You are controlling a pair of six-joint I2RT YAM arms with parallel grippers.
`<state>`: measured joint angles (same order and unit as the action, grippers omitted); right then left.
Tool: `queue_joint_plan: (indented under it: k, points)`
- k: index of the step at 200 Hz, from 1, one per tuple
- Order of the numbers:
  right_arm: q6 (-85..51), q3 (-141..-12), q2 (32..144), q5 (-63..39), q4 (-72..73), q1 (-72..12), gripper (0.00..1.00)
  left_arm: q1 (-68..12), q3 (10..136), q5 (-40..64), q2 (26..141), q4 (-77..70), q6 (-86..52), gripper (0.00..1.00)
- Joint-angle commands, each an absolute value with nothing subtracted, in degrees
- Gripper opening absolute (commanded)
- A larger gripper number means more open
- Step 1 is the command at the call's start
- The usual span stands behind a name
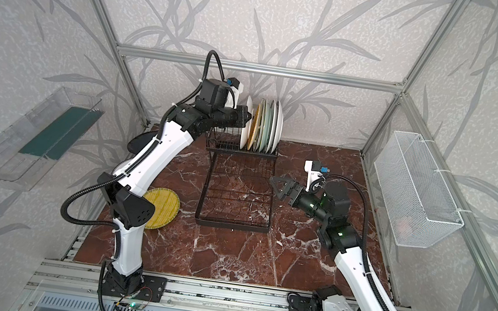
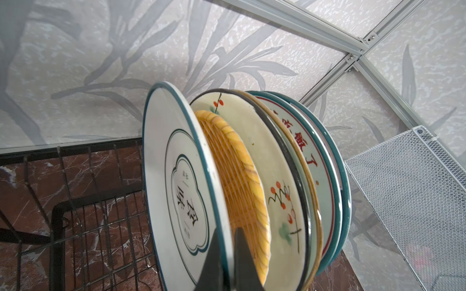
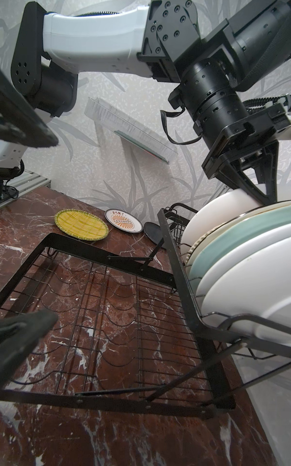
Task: Load plates into a dish rack
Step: Place the plate on the dish rack.
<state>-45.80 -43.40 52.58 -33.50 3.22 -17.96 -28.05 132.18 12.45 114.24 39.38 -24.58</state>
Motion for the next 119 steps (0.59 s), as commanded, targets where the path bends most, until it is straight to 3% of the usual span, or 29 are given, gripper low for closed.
queue_joint_plan:
  k: [1, 59, 119]
  points:
    - [-46.06, -42.96, 52.89, -33.76, 5.38, -18.28, 0.99, -27.93, 134.51, 13.54, 114.36, 39.56, -23.9, 0.08]
    - [-46.23, -43.33, 53.95, -34.45, 5.8, -18.28, 0.99, -27.89, 135.14, 14.66, 114.61, 38.89, -24.35, 0.2]
    - [-45.56, -43.65, 53.27, -33.72, 4.37, -18.28, 0.99, -27.94, 140.63, 15.77, 115.84, 40.64, -25.02, 0.24]
